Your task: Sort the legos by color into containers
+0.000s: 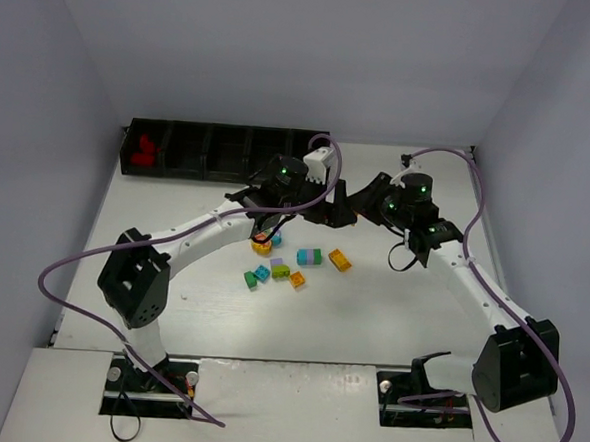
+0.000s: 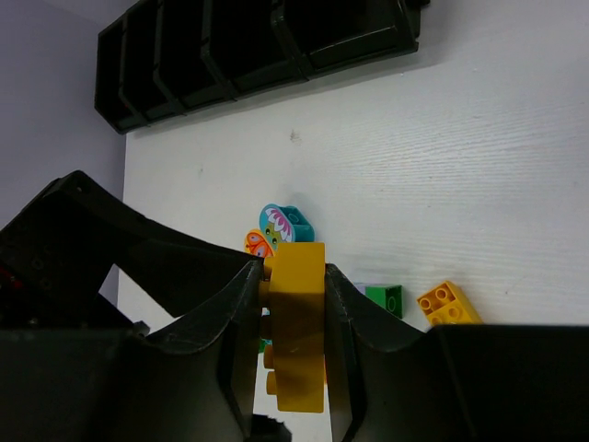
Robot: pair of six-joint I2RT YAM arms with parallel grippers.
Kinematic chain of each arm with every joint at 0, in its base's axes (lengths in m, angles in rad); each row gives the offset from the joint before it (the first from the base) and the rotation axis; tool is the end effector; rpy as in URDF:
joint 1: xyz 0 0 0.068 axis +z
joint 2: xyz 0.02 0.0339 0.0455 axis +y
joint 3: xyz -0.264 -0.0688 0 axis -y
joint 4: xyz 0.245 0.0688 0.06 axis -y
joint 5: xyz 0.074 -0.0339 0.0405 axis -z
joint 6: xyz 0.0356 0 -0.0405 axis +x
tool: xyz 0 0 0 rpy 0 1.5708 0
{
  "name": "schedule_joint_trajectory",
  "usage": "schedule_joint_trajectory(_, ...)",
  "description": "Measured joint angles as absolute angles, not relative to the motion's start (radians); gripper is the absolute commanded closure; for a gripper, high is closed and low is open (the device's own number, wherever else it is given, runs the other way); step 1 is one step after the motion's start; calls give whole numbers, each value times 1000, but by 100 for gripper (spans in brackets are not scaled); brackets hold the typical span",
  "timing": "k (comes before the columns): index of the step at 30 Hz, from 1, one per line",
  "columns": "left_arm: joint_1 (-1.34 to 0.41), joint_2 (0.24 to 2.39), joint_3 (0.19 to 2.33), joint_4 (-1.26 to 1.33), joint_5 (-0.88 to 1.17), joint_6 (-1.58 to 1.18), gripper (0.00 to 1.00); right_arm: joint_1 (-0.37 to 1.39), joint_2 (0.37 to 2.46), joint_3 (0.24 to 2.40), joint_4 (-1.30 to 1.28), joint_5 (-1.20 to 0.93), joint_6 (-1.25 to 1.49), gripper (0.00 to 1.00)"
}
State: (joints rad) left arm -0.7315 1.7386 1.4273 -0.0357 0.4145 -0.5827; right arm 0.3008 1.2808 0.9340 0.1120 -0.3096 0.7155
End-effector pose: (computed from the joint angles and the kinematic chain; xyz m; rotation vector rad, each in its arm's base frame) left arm 0.2999 -0.2885 0.3196 0.4613 2.0542 -1.2395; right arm 0.2836 0.0993 0.3145 0.1619 1.9034 0.9863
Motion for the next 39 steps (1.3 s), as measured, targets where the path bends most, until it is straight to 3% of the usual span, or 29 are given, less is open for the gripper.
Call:
schedule_joint_trajectory(5, -734, 1777, 1435, -2, 408, -606, 22, 302, 1270, 926, 114, -315, 727, 99)
schedule_joint_trajectory(7, -735, 1789, 1435, 2, 398, -614, 28, 302, 1267, 921, 117, -315, 733, 99)
schedule_joint_trajectory(14, -753, 1799, 1436, 31, 405, -656, 74, 303, 1267, 900, 134, -310, 737, 99)
schedule_joint_trajectory(15, -757, 1799, 1436, 36, 403, -660, 86, 303, 1267, 899, 136, -308, 736, 99)
schedule_joint_trajectory(18, -752, 1800, 1436, 39, 408, -684, 99, 302, 1267, 899, 145, -303, 736, 96)
schedule_joint_trajectory(20, -751, 1800, 1436, 45, 411, -690, 100, 302, 1267, 898, 150, -303, 736, 88)
schedule_joint_trajectory(21, -751, 1800, 1435, 47, 411, -693, 100, 303, 1267, 897, 152, -303, 737, 76)
schedule_joint_trajectory(26, -742, 1800, 1407, 63, 410, -693, 100, 304, 1267, 895, 154, -307, 735, 33)
schedule_joint_trajectory(29, -720, 1793, 1357, 71, 410, -691, 100, 311, 1267, 895, 147, -307, 728, 20)
schedule_joint_trajectory(32, -688, 1772, 1286, 53, 401, -676, 100, 315, 1267, 896, 135, -303, 714, 13)
schedule_joint_trajectory(39, -548, 1686, 1187, -34, 379, -593, 100, 306, 1267, 948, 84, -272, 664, 11)
